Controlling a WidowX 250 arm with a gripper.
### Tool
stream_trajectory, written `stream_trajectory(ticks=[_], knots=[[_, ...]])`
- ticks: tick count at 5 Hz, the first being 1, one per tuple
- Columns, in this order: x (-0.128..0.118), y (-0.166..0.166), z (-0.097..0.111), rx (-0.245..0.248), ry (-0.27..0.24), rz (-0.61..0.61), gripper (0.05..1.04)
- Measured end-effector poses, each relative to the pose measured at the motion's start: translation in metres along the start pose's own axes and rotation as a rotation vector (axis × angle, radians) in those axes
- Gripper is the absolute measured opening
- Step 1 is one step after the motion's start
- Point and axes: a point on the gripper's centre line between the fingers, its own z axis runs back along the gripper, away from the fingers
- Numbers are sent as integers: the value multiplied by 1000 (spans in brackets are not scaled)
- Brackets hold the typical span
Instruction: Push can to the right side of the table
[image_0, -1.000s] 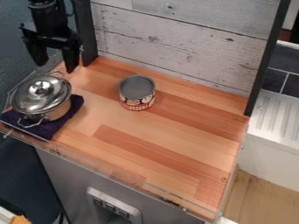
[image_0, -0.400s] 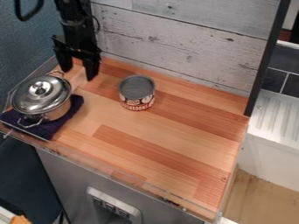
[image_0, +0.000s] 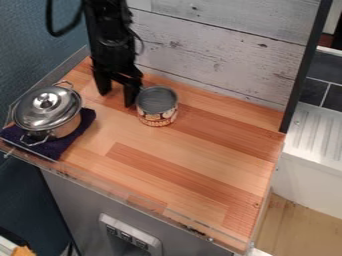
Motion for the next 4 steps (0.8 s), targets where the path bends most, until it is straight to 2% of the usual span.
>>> stream_trajectory(ticks=[2, 4], knots=[[14, -73, 0, -3, -1, -118, 1001], [17, -115, 5, 22, 10, -181, 1001]])
